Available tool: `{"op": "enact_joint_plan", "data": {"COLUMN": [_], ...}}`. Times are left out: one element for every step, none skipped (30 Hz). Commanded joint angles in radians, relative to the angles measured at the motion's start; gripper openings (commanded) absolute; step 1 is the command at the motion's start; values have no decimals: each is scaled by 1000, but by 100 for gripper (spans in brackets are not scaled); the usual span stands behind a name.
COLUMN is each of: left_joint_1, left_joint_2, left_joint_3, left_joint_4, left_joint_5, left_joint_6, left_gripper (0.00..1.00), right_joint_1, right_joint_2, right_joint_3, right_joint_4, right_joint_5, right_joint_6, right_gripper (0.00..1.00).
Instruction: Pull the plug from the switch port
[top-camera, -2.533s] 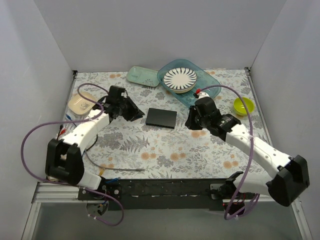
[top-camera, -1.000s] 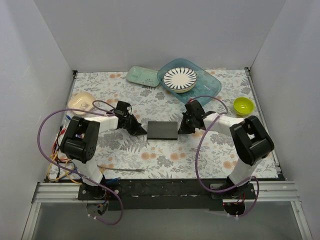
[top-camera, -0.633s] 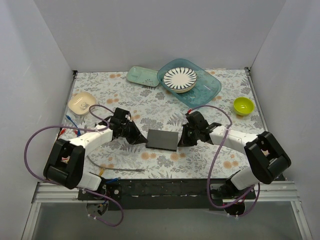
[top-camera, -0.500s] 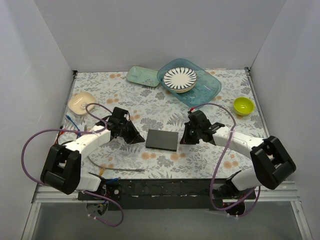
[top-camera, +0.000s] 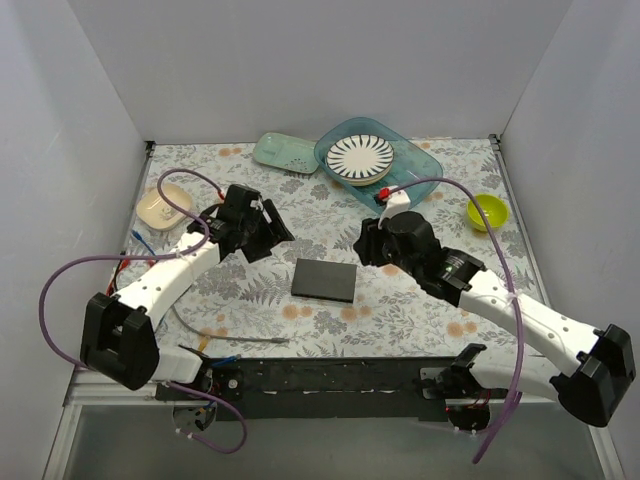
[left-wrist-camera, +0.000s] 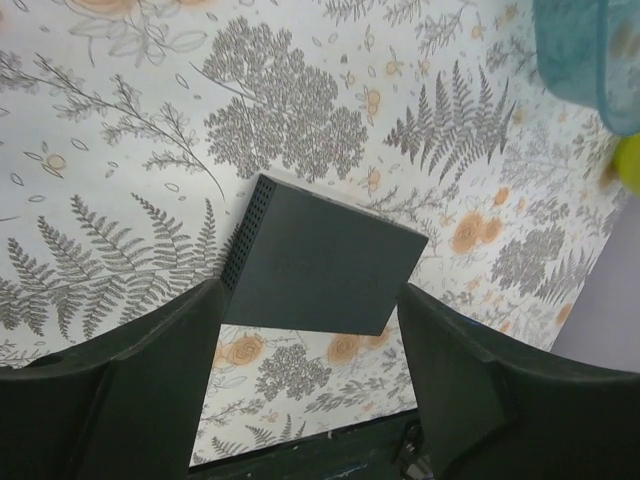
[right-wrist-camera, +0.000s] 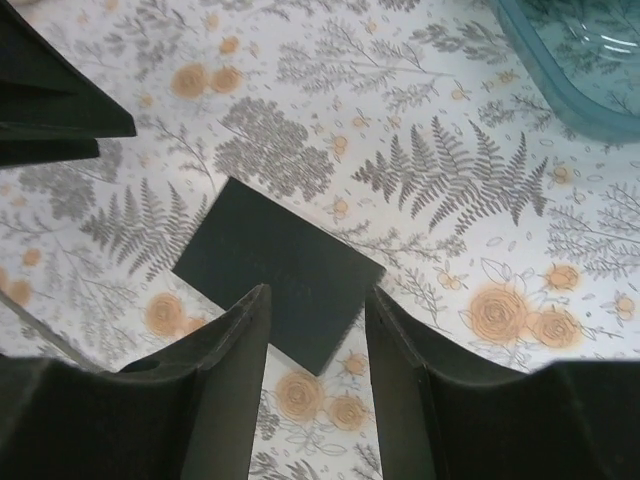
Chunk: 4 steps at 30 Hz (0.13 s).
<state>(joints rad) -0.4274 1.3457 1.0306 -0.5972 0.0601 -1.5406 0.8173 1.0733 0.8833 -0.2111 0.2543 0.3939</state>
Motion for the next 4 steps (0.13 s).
{"op": "enact_joint_plan", "data": {"left_joint_1": [-51, -53, -53, -53], "left_joint_2": [-13, -10, -3, 4], "left_joint_3": [-7, 0, 11, 22], "left_joint_4": [40, 42, 33, 24], "left_joint_5": [18, 18, 14, 4], "left_joint_6": [52, 62, 68, 79], "left_gripper": [69, 69, 69, 70], "right_joint_1": [31, 34, 36, 37], "right_joint_2": [-15, -27, -50, -61], "right_joint_3": [-20, -27, -32, -46], "right_joint_4": [-51, -48, -47, -39], "right_joint_5": [79, 79, 80, 79], "right_joint_6": [-82, -92, -89, -92], "right_gripper": [51, 51, 52, 55]}}
